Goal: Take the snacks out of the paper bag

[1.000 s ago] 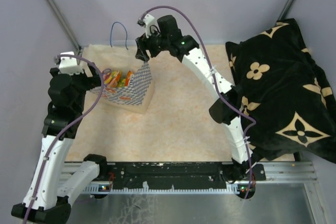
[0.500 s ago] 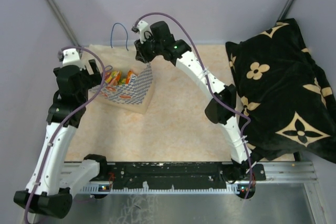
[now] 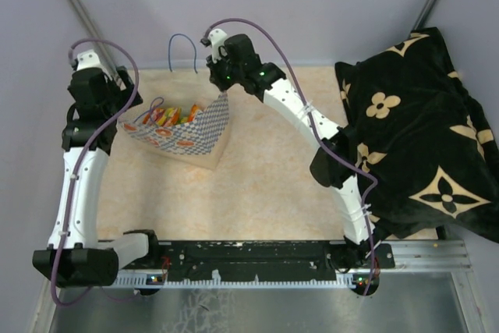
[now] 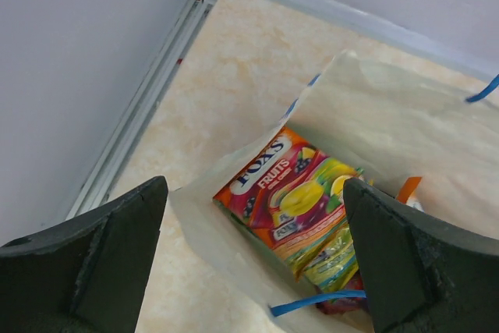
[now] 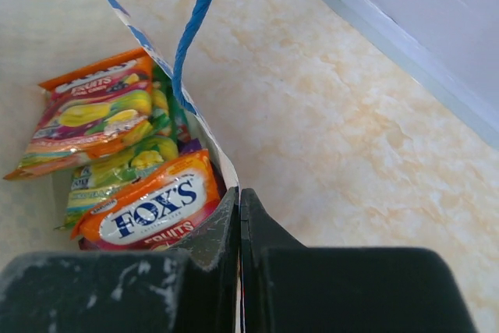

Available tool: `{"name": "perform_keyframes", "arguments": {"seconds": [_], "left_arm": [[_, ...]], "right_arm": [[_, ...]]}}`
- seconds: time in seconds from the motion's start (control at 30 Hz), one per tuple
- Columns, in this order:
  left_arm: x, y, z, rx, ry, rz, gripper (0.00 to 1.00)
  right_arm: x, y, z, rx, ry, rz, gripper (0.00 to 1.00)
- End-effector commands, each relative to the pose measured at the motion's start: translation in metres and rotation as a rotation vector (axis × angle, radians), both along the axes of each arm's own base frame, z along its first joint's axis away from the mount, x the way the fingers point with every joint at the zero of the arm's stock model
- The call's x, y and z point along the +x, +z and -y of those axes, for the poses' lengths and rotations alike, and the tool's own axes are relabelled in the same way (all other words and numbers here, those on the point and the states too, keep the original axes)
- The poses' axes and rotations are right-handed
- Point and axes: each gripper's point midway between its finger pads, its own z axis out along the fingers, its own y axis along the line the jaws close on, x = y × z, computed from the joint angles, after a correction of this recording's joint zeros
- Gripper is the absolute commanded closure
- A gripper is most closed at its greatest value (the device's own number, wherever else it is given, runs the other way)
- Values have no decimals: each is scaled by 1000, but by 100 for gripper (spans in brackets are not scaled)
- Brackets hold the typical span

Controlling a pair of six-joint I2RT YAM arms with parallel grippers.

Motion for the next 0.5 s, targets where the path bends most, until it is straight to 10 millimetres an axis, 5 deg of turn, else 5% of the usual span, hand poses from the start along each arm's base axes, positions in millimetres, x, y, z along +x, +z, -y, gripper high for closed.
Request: {"name": "perform_keyframes", "arguments": {"seconds": [0.0,0.23,0.47], "left_arm": [[9,0,9,-69,-20,-45,0],[24,-16,28,-160,-80,-70,0],[38,-30,55,-232,-215,-95,0]], "right_arm": [[13,55,48,63,-221,80,100],[15,69,124,151,-384,67,100],[13,73,168,91,-446,108,100]]}}
